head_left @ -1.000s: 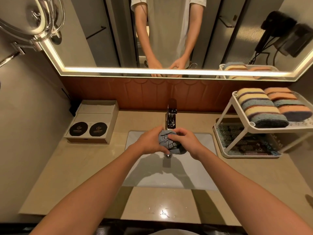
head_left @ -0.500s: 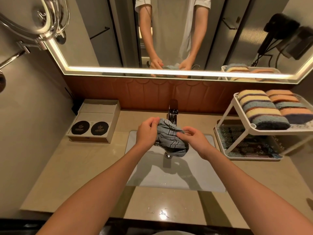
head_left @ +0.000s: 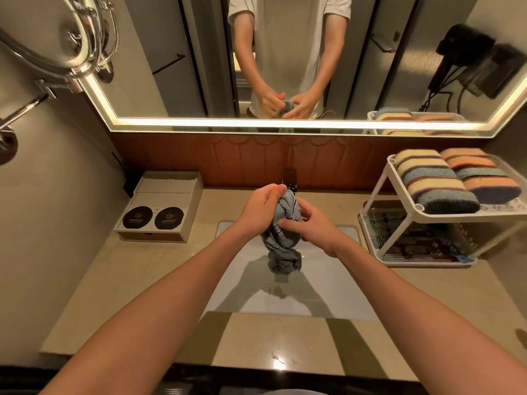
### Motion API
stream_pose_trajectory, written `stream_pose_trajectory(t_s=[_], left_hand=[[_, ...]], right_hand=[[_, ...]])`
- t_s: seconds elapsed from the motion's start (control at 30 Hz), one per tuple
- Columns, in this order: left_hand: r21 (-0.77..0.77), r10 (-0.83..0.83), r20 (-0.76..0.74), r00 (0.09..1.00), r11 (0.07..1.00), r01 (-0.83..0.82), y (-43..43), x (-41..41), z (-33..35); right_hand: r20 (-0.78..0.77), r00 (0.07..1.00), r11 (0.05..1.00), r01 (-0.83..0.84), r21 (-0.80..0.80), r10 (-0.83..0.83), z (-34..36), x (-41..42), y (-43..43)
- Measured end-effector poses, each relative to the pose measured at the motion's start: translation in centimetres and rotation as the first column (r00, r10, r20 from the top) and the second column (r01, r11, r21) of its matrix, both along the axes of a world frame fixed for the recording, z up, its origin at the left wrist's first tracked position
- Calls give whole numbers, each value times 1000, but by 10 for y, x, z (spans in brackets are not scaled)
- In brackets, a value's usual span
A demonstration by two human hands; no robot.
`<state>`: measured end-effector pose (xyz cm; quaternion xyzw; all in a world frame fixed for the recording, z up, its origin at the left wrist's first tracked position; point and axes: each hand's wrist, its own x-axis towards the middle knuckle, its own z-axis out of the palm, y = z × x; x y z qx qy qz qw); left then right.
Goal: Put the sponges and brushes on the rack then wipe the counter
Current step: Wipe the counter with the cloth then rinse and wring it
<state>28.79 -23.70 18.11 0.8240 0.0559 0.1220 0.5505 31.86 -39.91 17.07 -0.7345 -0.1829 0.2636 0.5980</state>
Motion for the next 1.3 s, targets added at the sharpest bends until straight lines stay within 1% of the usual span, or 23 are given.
stream_pose_trajectory(t_s=[0.07, 0.13, 0.17, 0.2, 0.23, 0.3, 0.33, 0.37, 0.47, 0.53, 0.57, 0.6, 0.67, 0.73, 0.8, 0.87, 0.93, 1.0, 1.03, 1.1, 1.13, 1.23, 1.3], left_hand=[[96, -10, 2, 1000, 995, 10, 0, 4, -2], [106, 29, -22, 999, 994, -27, 0, 0, -5], [72, 46, -42, 998, 996, -43, 1, -3, -10], [18, 50, -77, 996, 999, -49, 2, -8, -14], [-63, 29, -125, 992, 997, -37, 4, -13, -18], [-285, -96, -225, 970, 958, 29, 6, -26, -29], [-343, -150, -250, 956, 937, 57, 8, -31, -32], [-340, -163, -268, 949, 938, 65, 10, -36, -34], [-188, -40, -258, 965, 982, -10, 19, -37, -39], [-143, 13, -209, 978, 989, -44, 22, -32, -34], [-133, 38, -190, 981, 989, -65, 23, -28, -29], [-124, 61, -174, 983, 989, -83, 23, -25, -24], [-102, 98, -165, 981, 988, -116, 27, -18, -15], [-80, 135, -188, 973, 985, -152, 33, -13, -13], [-60, 166, -216, 962, 981, -183, 41, -11, -15], [-14, 198, -192, 961, 979, -204, 47, -10, -16], [65, 223, -141, 965, 974, -216, 50, -11, -14], [210, 243, -92, 966, 953, -220, 53, -13, -10], [301, 260, -70, 963, 926, -228, 55, -13, -8], [435, 318, -33, 947, 858, -273, 58, -15, -7], [437, 346, -27, 938, 848, -300, 59, -14, -8], [362, 356, -42, 934, 876, -318, 62, -11, -11], [395, 337, -32, 941, 869, -298, 64, -11, -14]], right_hand=[[36, 998, 997, -46, -59, 48, 3, 5, 0], [101, 995, 999, -4, -47, 9, 4, 4, 2], [99, 994, 999, 48, 1, -48, 4, 3, 3], [43, 993, 991, 103, 81, -107, 3, 1, 4], [-56, 988, 974, 154, 165, -147, 3, -1, 6], [-222, 963, 939, 214, 270, -155, 3, -2, 8], [-252, 954, 929, 232, 288, -160, 4, -1, 10], [-268, 948, 919, 255, 302, -175, 6, 1, 10], [-334, 915, 881, 339, 329, -227, 14, 9, 7], [-389, 896, 865, 357, 352, -212, 16, 14, 3], [-378, 901, 871, 350, 344, -213, 17, 16, 2], [-332, 913, 884, 344, 316, -236, 17, 17, 0], [-178, 931, 905, 356, 234, -320, 21, 19, -6], [-70, 928, 908, 373, 192, -366, 24, 22, -14], [-9, 927, 914, 370, 164, -374, 24, 26, -22], [57, 937, 935, 336, 118, -344, 23, 26, -29], [159, 939, 953, 300, 53, -305, 18, 25, -33], [243, 932, 960, 279, -7, -269, 15, 23, -36], [254, 931, 962, 273, -12, -261, 14, 23, -36], [208, 935, 957, 287, 26, -286, 12, 21, -34], [175, 936, 952, 302, 48, -306, 13, 20, -34], [91, 939, 943, 325, 71, -331, 10, 22, -36], [44, 941, 941, 332, 64, -335, 6, 25, -41]])
